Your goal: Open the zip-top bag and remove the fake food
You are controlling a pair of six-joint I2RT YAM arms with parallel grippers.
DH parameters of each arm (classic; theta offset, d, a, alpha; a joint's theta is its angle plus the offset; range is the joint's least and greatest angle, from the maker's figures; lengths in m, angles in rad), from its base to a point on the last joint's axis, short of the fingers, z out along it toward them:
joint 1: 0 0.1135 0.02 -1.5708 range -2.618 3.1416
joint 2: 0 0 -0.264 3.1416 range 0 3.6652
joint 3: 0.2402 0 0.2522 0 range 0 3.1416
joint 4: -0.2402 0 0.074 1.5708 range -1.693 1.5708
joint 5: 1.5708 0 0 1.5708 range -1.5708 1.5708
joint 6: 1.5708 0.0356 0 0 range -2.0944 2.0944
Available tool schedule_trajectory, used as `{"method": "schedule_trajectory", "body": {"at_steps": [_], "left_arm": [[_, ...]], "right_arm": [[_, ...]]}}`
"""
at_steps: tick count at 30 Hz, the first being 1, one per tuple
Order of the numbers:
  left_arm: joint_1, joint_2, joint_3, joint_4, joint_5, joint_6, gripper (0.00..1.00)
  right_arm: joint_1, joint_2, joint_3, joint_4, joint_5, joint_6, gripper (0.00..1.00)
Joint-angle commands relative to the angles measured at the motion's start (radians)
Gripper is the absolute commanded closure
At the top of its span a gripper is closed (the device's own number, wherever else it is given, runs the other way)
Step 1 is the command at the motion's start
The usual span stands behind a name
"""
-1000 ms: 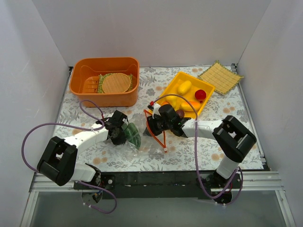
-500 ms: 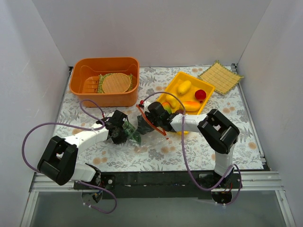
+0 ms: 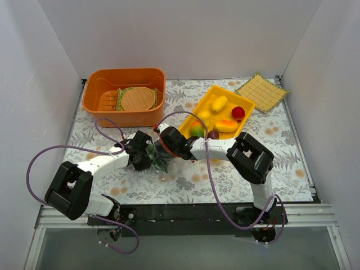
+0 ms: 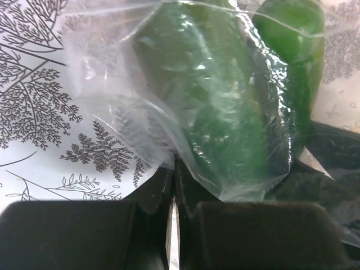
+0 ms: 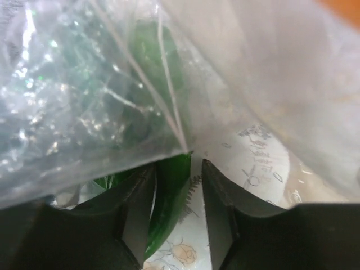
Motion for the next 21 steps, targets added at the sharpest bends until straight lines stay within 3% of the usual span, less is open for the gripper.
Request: {"method": "schedule_trajectory", "body": {"at_steps": [1, 5, 14, 21], "left_arm": [[0.014, 0.005, -0.019, -0.064, -0.121, -0.003, 1.00], [0.017, 0.011, -0.005, -0.099, -0.201, -0.014, 1.00], [0.019, -0.005, 0.029, -0.142, -0.344, -0.026, 1.00], [0.019, -0.015, 0.052, -0.142, -0.387, 0.002, 1.00]], "right_arm": [[0.007, -0.001, 0.005, -0.165, 0.131, -0.012, 0.59], [-0.007, -0.118, -0.052, -0.157, 0.098, -0.017, 0.82], [-0.064, -0.274, -0.029, -0.256, -0.120, -0.058, 0.86], [-0.090, -0.326, -0.056, -0.283, -0.082, -0.058, 0.91]]}}
